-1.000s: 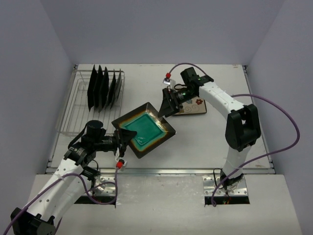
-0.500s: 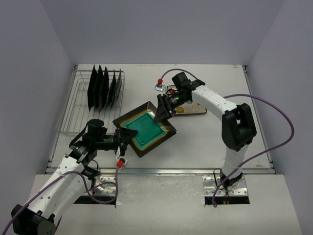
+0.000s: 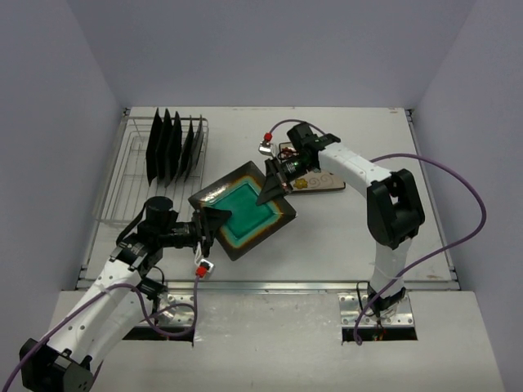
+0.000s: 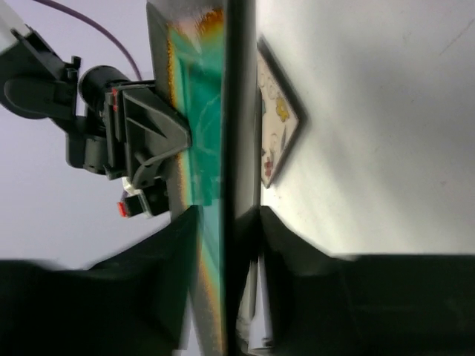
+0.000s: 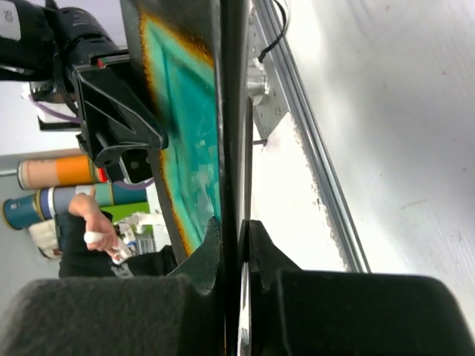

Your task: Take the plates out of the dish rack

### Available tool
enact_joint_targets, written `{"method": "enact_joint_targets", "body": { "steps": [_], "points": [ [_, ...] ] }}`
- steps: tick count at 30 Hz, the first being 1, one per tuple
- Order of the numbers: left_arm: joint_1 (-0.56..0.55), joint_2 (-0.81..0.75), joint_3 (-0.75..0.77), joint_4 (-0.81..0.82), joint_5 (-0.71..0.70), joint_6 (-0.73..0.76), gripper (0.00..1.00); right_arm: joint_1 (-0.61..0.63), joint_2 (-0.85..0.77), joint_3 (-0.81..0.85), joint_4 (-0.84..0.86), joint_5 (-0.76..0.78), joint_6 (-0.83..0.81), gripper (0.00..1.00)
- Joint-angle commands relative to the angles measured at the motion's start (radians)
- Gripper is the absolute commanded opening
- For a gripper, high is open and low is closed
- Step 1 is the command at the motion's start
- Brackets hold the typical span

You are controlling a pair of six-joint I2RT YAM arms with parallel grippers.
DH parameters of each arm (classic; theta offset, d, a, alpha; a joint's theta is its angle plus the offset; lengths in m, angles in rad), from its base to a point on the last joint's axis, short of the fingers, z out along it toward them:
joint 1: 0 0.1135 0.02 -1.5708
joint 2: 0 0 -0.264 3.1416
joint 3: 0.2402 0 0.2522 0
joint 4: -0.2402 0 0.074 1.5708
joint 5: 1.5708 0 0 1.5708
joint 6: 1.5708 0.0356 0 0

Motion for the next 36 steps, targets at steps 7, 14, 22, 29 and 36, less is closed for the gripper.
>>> {"method": "enact_joint_targets", "body": {
  "steps": [7,14,22,29,36],
  "points": [
    [-0.004,-0.116,0.052,0.25,-0.068,0.265,1.0,-0.29,-0.083,0.008,-0.02,0.008,-0.069,0.0],
    [-0.004,-0.163,0.103,0.315,-0.339,-0.161,1.0,-0.59,-0.037,0.089,-0.053,0.136,-0.16,0.0],
    [-0.004,-0.065,0.311,0.218,-0.644,-0.704,1.0,-0.66,0.14,0.291,-0.098,0.21,-0.241,0.0],
    [-0.004,0.095,0.556,0.018,-0.806,-1.163,1.0,-0.66,0.287,0.438,-0.136,0.113,-0.23,0.0],
    [-0.004,0.095,0.577,-0.021,-0.854,-1.312,1.0,-0.66,0.388,0.502,-0.135,0.041,-0.196,0.0]
  ]
}}
